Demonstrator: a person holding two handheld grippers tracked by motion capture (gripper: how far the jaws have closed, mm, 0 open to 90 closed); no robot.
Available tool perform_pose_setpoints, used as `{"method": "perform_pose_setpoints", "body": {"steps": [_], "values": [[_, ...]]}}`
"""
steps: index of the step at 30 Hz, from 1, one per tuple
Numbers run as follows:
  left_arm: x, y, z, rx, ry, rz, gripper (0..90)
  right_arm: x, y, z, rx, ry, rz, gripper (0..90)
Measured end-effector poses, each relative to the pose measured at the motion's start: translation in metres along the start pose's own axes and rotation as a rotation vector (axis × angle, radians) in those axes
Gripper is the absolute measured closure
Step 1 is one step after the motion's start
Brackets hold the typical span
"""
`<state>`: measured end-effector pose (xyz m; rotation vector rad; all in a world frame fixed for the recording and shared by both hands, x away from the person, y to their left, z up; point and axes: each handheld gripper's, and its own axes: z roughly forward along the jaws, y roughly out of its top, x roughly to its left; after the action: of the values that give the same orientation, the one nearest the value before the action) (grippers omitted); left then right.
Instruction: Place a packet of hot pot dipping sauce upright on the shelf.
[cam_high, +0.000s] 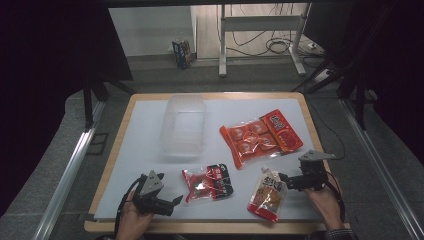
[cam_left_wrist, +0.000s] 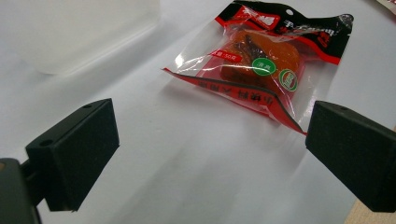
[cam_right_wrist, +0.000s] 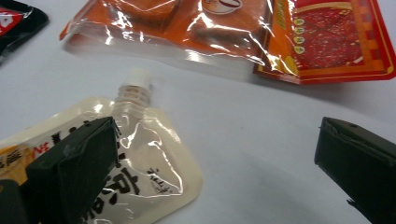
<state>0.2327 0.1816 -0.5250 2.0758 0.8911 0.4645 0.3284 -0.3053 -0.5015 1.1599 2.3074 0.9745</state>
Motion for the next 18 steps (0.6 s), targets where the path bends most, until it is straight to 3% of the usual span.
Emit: {"method": "perform_pose_setpoints", "body": {"steps": [10,18], "values": [[-0.007,0.001,0.003,0.014,0.010,0.053,2.0,-0.020,0.002,0.005,-0.005,-0.045,0.040,0.0],[-0.005,0.000,0.002,0.016,0.021,0.041,1.9,-0.035,0.005,0.011,0.017,-0.094,0.057,0.0]]}}
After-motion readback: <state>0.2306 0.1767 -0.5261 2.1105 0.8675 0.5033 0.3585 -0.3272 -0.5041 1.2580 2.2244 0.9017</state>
